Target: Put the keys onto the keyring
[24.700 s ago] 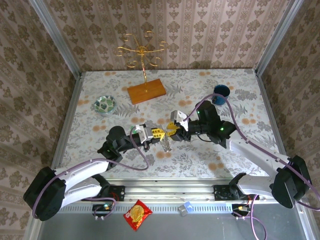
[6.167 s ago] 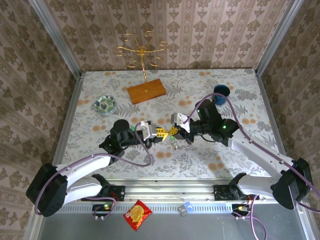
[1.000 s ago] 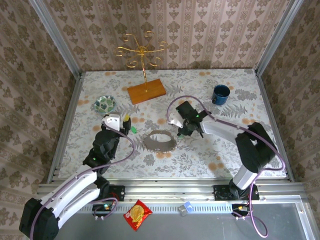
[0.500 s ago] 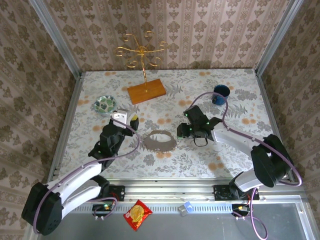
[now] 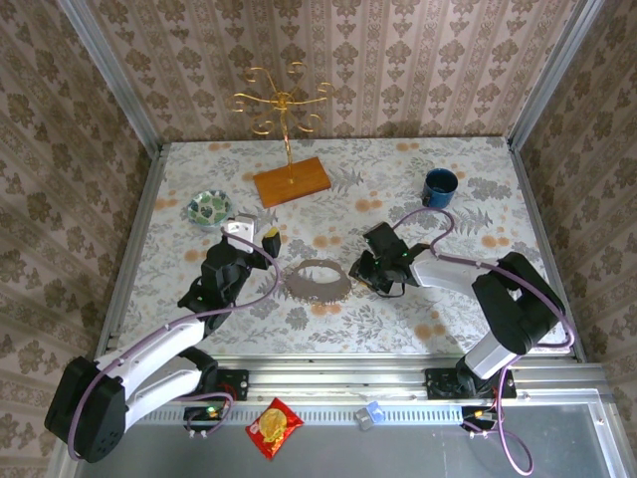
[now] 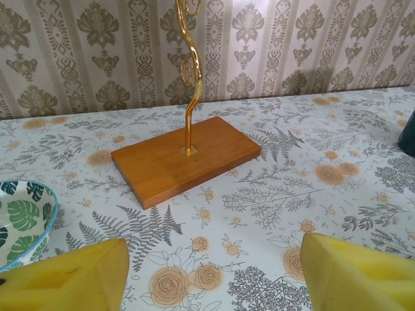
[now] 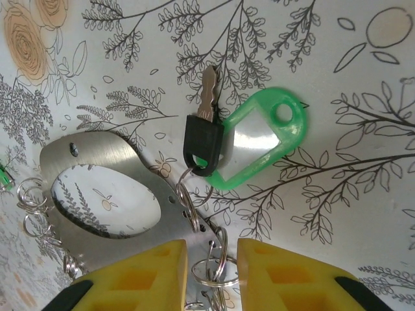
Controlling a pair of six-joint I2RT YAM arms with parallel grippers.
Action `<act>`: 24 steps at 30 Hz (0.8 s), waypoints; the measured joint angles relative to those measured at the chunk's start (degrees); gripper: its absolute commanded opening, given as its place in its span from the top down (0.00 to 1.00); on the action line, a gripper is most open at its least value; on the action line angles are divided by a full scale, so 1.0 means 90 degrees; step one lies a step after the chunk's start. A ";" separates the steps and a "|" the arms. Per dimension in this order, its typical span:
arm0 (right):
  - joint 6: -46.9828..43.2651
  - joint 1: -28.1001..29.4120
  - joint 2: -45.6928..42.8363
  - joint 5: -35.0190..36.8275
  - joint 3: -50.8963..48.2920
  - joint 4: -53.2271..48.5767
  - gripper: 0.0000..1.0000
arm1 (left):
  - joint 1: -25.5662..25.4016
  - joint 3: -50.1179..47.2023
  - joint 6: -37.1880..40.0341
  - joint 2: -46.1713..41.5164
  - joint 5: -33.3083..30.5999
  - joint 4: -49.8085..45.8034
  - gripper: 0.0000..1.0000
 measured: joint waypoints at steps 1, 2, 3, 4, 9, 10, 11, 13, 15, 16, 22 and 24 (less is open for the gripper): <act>0.0053 -0.0002 0.0034 -0.0015 0.0000 0.0032 0.76 | 0.0000 0.0000 0.0000 0.0000 0.0000 -0.0002 0.30; 0.0092 -0.0002 0.0066 -0.0036 0.0000 0.0066 0.77 | 0.0000 0.0000 0.0000 0.0000 0.0000 0.0000 0.30; 0.0121 -0.0007 0.0090 -0.0056 0.0000 0.0095 0.78 | 0.0000 0.0000 0.0000 0.0000 0.0002 -0.0002 0.30; 0.0153 -0.0012 0.0109 -0.0073 -0.0002 0.0114 0.79 | 0.0000 0.0000 0.0000 0.0000 0.0000 -0.0002 0.30; 0.0260 -0.0032 0.0134 -0.0104 -0.0002 0.0124 0.81 | 0.0000 0.0000 0.0000 0.0000 0.0002 -0.0002 0.30; 0.0265 -0.0039 0.0134 -0.0104 -0.0002 0.0126 0.81 | 0.0000 0.0000 0.0000 0.0000 0.0002 -0.0002 0.30; 0.0267 -0.0041 0.0138 -0.0104 -0.0002 0.0129 0.81 | 0.0000 0.0000 0.0000 0.0000 0.0002 0.0000 0.30; 0.0284 -0.0041 0.0170 -0.0104 -0.0002 0.0136 0.81 | 0.0000 0.0000 0.0000 0.0000 0.0002 -0.0002 0.30; 0.0294 -0.0041 0.0209 -0.0107 -0.0002 0.0136 0.82 | 0.0000 0.0000 0.0000 0.0000 0.0002 -0.0002 0.30; 0.0308 -0.0041 0.0231 -0.0107 -0.0002 0.0136 0.82 | 0.0000 0.0000 0.0000 0.0000 0.0002 -0.0002 0.30; 0.0381 -0.0044 0.0289 -0.0109 -0.0002 0.0136 0.84 | 0.0000 0.0000 0.0000 0.0000 0.0000 -0.0002 0.30; 0.0384 -0.0049 0.0289 -0.0119 -0.0002 0.0141 0.85 | 0.0000 0.0000 0.0000 0.0000 0.0002 -0.0002 0.30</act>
